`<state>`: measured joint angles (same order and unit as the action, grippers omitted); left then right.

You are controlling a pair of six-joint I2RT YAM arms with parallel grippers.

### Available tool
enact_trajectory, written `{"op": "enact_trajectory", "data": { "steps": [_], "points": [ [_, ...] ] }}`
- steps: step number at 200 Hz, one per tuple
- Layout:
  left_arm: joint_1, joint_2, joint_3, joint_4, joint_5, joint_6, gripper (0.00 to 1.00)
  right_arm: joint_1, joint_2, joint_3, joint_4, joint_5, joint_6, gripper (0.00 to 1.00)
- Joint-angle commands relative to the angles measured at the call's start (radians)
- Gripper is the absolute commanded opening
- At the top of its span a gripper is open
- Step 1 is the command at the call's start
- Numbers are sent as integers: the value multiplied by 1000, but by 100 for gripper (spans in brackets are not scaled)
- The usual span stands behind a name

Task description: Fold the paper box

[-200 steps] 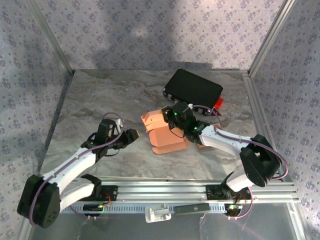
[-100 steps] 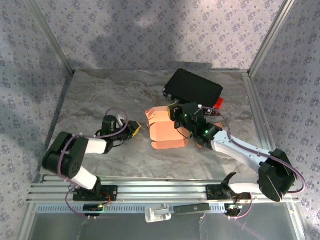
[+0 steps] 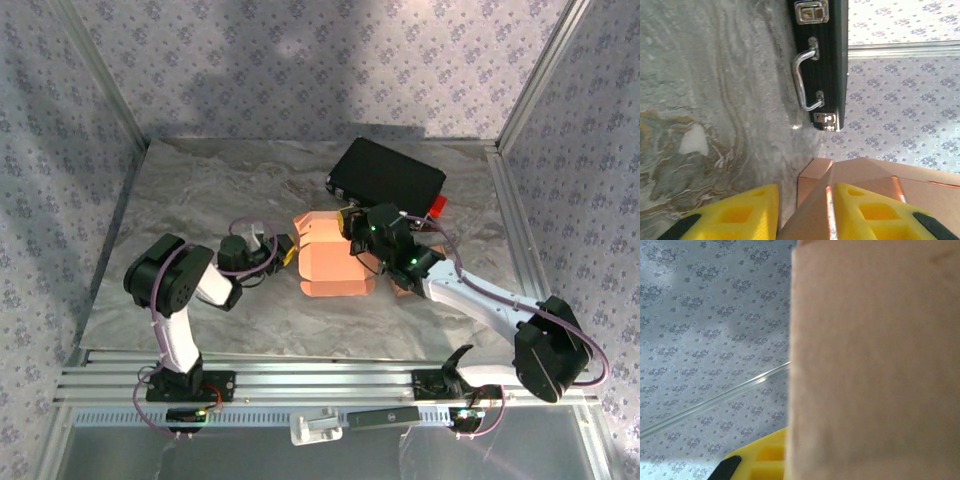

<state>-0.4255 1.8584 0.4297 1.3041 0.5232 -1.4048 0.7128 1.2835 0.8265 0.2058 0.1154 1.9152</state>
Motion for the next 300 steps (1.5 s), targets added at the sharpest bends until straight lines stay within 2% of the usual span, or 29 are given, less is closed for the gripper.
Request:
{"op": "enact_trajectory", "data": {
  "steps": [1, 41, 93, 152, 224, 300],
  "points": [
    [-19, -33, 17, 98, -22, -11, 35, -9, 8, 6, -1, 3, 25, 0],
    [-82, -80, 11, 39, -60, 16, 35, -23, 9, 8, 4, -1, 31, 0],
    [-107, -99, -29, 52, -106, 24, 38, -30, 3, 2, 9, -2, 44, 0],
    [-164, -110, -22, -16, -153, 85, 42, -35, 4, -2, 16, -8, 46, 0],
    [-163, -178, -17, -229, -188, 171, 42, -12, 25, -72, 78, 9, 32, 0],
    [-106, -243, -99, -433, -250, 231, 43, 28, 192, -105, 260, -11, -8, 0]
  ]
}}
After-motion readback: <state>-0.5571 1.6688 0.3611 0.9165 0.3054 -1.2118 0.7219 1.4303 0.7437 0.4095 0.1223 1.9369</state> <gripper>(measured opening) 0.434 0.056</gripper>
